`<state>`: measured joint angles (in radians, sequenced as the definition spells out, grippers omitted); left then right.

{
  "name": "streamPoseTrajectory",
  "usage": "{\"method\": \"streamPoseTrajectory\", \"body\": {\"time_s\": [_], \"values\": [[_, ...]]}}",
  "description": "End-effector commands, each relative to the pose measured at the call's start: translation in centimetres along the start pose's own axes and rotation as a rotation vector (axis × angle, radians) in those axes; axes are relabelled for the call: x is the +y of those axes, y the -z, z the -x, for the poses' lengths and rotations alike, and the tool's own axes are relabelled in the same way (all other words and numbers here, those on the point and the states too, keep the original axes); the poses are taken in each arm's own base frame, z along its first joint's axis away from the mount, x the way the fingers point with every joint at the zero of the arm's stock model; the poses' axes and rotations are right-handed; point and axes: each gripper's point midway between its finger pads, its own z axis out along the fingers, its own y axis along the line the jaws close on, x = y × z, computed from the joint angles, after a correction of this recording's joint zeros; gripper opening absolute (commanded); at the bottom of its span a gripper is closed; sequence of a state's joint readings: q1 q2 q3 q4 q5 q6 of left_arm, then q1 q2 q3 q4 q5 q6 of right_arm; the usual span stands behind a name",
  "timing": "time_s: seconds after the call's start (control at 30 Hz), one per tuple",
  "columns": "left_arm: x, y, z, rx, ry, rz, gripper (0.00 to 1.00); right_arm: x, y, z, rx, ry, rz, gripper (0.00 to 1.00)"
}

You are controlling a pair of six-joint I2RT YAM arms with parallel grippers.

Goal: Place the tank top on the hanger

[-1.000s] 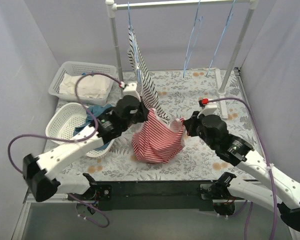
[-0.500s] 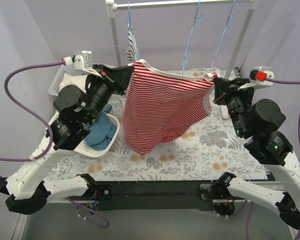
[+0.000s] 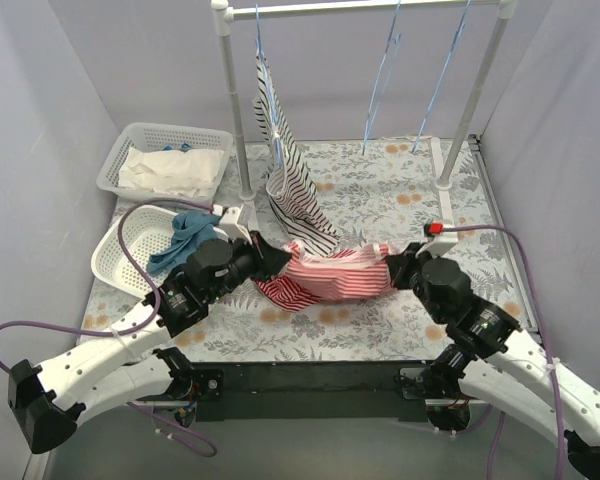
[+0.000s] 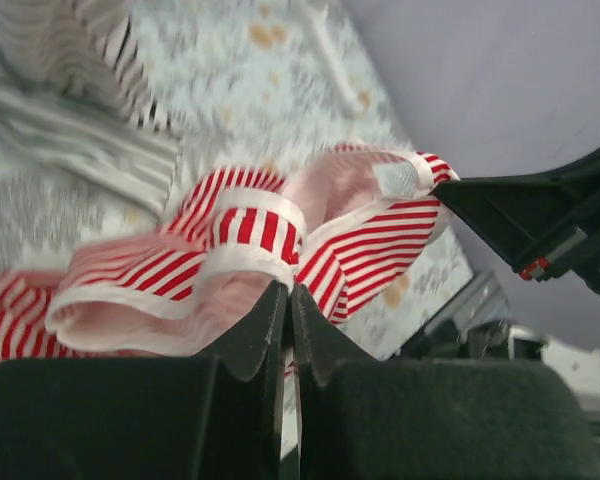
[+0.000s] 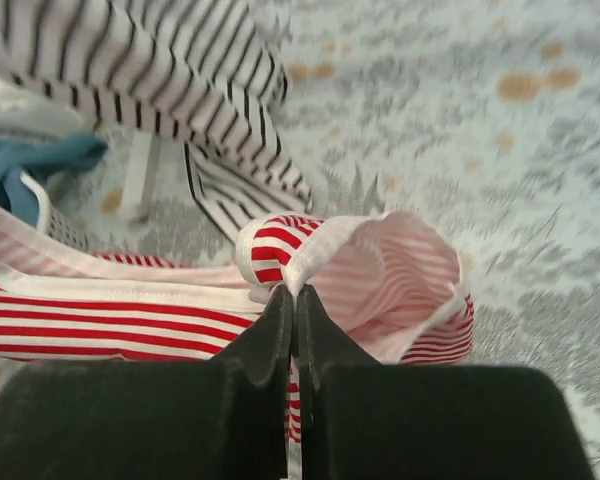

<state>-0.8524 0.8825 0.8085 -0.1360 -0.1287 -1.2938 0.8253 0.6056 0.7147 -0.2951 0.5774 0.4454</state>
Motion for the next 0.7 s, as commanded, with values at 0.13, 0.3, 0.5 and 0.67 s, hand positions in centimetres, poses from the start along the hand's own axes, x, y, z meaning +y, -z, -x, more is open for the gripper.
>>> {"method": "streamPoseTrajectory", "body": {"time_s": [0.13, 0.3, 0.5, 0.67], "values": [[3.9, 2.4, -11.9, 0.277, 0.168, -0.058, 0.15, -1.2, 1.5, -15.7, 0.382, -0.262, 0.044, 0.01], [2.2, 3.2, -10.6, 0.299, 0.095, -0.114, 0.34, -1.7, 2.2, -17.2, 0.465, -0.231, 0.016, 0.23], [-4.9, 5.4, -2.5, 0.174, -0.11, -0.332, 0.44, -2.2, 2.5, -14.9, 0.426, -0.179, -0.011, 0.53], [-8.8, 3.8, 5.5, 0.029, -0.246, -0.32, 0.48, -2.0, 2.4, -12.7, 0.373, -0.145, -0.003, 0.6]]}}
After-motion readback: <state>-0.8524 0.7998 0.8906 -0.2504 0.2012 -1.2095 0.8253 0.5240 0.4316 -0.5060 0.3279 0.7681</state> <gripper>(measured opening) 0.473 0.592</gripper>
